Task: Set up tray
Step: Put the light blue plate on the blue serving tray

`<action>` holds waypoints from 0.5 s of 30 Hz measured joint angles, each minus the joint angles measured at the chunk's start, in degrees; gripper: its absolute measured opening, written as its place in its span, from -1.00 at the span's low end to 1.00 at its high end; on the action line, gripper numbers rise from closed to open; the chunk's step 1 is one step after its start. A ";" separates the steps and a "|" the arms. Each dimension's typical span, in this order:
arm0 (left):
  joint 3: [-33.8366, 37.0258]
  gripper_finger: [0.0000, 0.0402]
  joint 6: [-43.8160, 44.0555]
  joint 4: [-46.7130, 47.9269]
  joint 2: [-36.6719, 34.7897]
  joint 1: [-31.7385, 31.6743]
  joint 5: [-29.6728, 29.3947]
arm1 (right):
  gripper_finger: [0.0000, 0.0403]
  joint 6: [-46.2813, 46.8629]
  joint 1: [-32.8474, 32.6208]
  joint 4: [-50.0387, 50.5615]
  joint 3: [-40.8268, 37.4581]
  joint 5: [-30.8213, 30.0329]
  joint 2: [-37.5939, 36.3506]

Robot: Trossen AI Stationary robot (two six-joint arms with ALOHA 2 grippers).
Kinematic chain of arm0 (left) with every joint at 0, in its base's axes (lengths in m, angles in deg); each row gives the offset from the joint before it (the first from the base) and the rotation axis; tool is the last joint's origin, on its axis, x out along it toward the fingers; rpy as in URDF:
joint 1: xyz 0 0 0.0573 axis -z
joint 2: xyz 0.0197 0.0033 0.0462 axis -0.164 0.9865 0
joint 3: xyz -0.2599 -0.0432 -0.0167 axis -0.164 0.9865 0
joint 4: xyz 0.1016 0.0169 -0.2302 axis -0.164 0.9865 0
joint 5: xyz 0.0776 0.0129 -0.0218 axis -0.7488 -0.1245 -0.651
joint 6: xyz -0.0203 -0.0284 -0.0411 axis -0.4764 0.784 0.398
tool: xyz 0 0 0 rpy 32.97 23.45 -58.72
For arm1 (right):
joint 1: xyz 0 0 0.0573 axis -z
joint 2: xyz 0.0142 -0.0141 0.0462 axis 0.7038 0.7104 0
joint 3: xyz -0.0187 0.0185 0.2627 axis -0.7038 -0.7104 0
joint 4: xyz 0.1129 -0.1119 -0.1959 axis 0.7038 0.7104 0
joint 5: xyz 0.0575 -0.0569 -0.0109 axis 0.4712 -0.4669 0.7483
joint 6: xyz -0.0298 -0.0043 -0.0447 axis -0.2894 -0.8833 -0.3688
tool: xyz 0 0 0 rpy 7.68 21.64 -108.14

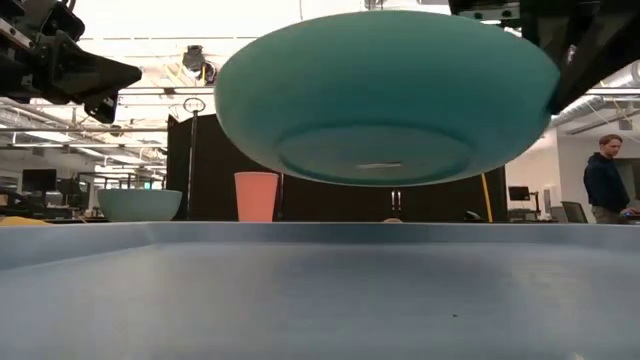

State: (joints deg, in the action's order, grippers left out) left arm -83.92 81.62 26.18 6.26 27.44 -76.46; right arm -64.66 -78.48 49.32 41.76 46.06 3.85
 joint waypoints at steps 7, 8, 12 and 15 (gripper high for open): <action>0.00 -0.89 1.27 0.07 -0.02 0.00 0.04 | -1.00 1.44 -3.24 -1.84 -0.02 3.10 1.16; 0.00 -0.89 1.38 0.07 -0.01 0.00 0.06 | -1.00 1.36 -3.81 -2.59 -0.02 2.99 1.51; 0.00 -0.89 1.47 0.14 -0.02 0.00 0.08 | -1.00 0.02 -5.26 -3.60 0.02 3.03 4.10; -0.02 -0.89 1.51 0.16 -0.02 0.00 0.10 | -1.00 0.29 -5.43 -3.50 -0.09 4.49 6.22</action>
State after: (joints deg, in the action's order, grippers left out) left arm -83.94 83.13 26.34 6.23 27.44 -76.36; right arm -64.38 -83.91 45.81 41.67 50.55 10.06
